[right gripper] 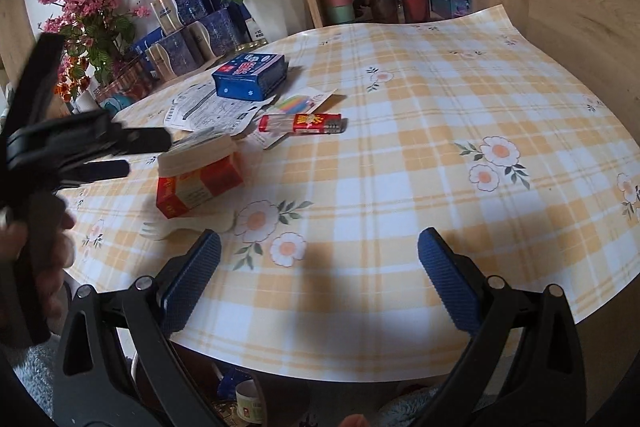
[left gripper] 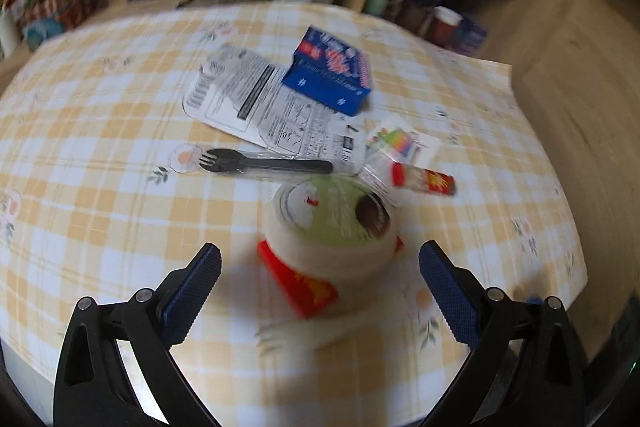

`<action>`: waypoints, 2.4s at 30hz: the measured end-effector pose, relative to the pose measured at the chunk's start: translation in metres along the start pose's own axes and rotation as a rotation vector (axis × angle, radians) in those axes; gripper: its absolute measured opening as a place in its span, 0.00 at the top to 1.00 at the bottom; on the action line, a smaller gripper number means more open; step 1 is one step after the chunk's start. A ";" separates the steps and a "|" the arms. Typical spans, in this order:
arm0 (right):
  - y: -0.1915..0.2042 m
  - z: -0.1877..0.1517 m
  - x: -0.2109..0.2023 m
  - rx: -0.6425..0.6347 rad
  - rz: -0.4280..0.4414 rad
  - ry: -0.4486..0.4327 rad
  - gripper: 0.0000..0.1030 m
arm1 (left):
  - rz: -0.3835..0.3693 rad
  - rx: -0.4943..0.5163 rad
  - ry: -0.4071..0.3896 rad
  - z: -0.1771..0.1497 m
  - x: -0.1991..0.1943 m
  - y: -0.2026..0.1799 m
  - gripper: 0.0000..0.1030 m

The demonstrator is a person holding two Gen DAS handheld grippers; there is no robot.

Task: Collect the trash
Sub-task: 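Grasp the green Yeah Yogurt lid with the left gripper, then grasp the white plastic fork with the right gripper while the left gripper holds the lid, then carry lid and fork over the brown bin and open the left gripper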

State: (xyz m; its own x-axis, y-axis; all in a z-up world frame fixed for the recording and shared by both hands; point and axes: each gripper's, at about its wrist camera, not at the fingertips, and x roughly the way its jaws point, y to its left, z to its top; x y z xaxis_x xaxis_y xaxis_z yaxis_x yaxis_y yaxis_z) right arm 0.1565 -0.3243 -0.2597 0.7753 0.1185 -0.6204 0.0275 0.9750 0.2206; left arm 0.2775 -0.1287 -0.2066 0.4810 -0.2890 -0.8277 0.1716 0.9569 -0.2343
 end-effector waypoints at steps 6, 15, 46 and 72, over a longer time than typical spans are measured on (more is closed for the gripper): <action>-0.018 -0.003 0.004 0.044 -0.007 -0.003 0.06 | 0.048 0.044 0.050 0.008 0.027 -0.010 0.06; -0.020 -0.009 0.014 0.057 0.049 0.051 0.06 | 0.048 0.087 0.064 0.018 0.034 -0.008 0.20; 0.127 0.022 0.088 -0.660 0.169 0.272 0.33 | -0.032 -0.093 -0.143 -0.071 -0.121 0.127 0.20; 0.172 0.016 0.091 -0.621 0.219 0.376 0.83 | -0.079 -0.118 -0.178 -0.109 -0.139 0.141 0.20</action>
State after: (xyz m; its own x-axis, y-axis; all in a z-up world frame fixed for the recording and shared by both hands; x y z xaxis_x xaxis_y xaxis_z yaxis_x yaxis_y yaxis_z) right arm 0.2418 -0.1492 -0.2656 0.4519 0.2696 -0.8504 -0.5495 0.8351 -0.0273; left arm 0.1414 0.0496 -0.1806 0.6158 -0.3537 -0.7040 0.1177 0.9248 -0.3617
